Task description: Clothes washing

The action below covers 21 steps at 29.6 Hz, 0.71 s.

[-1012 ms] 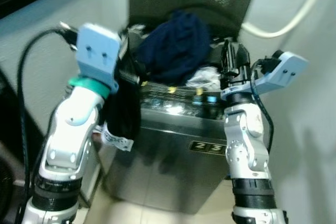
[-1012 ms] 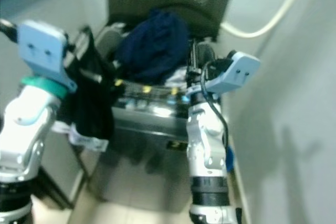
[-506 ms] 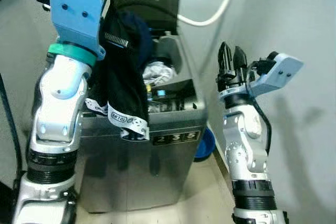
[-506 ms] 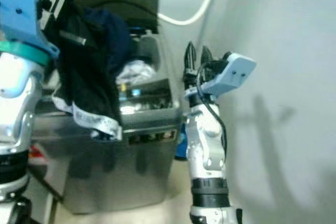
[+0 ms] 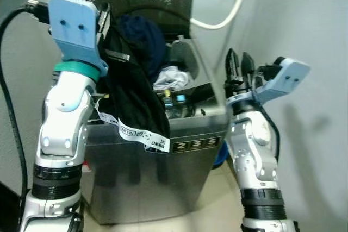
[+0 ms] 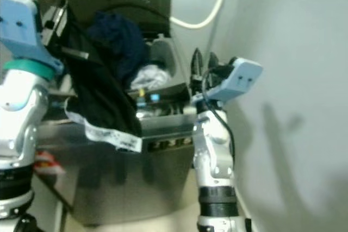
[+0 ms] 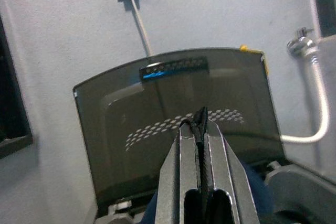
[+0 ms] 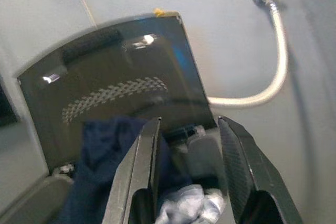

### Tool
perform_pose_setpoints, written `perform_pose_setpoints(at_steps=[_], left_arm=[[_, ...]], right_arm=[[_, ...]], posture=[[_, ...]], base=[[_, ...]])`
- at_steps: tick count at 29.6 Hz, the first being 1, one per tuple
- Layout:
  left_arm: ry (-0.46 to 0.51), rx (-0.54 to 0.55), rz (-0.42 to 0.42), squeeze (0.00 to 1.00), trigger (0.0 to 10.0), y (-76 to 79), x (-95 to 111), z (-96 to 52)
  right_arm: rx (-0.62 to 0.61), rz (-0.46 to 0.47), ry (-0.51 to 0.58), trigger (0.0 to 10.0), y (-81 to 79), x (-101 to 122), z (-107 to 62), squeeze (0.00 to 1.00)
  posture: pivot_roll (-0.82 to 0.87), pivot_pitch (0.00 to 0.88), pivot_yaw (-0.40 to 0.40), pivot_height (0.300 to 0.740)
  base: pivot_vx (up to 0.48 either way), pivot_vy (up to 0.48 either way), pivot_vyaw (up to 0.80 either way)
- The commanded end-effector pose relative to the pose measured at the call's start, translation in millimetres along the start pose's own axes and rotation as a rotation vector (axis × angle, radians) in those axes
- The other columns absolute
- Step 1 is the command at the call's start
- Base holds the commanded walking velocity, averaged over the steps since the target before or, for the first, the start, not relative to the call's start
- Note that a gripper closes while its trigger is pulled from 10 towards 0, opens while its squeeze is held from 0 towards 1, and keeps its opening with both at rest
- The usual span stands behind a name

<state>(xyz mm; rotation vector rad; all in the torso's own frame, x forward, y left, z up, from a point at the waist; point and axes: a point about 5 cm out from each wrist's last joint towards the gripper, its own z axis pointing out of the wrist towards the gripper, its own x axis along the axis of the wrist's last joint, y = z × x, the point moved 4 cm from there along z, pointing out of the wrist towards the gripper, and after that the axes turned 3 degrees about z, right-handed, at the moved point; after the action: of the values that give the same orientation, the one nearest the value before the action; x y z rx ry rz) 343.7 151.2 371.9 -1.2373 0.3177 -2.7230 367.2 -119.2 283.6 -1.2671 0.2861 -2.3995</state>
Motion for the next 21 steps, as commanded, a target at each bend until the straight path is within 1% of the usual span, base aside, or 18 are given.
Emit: perform_pose_setpoints(at_steps=[1,8,14,17,18,21], left_arm=[[0.006,0.013,0.017,0.0,10.0,-5.0,2.3,0.7],[-0.018,0.008,0.008,0.0,10.0,-3.0,-1.9,1.8],[-0.024,0.003,0.021,0.0,10.0,-1.4,-4.2,2.6],[-0.026,-0.002,0.041,0.0,10.0,-0.4,-5.5,4.0],[-0.023,-0.004,0.049,0.0,10.0,0.3,-5.9,5.6],[-0.019,-0.003,0.052,0.0,10.0,0.4,-5.6,6.5]], right_arm=[[0.004,-0.002,0.007,10.0,-1.2,1.7,0.1,0.0],[0.003,-0.009,0.007,10.0,-0.5,1.9,-0.6,0.0],[0.006,-0.016,0.009,10.0,-0.7,2.5,-0.8,0.0],[0.024,-0.029,0.008,10.0,-4.1,1.9,-0.7,0.0],[0.054,-0.041,0.016,10.0,-10.2,3.4,0.0,0.0],[0.076,-0.043,0.03,10.0,-15.1,6.3,0.5,0.0]], posture=[[0.03,0.026,0.021,0.74],[0.03,0.026,0.025,0.74],[0.02,0.025,0.028,0.74],[0.03,0.023,0.028,0.74],[0.03,0.023,0.028,0.74],[0.02,0.021,0.029,0.74]], base=[[0.0,0.0,0.0],[0.0,0.0,0.0],[0.0,0.0,0.0],[0.0,0.0,0.0],[0.0,0.0,0.0],[0.0,0.0,0.0]])
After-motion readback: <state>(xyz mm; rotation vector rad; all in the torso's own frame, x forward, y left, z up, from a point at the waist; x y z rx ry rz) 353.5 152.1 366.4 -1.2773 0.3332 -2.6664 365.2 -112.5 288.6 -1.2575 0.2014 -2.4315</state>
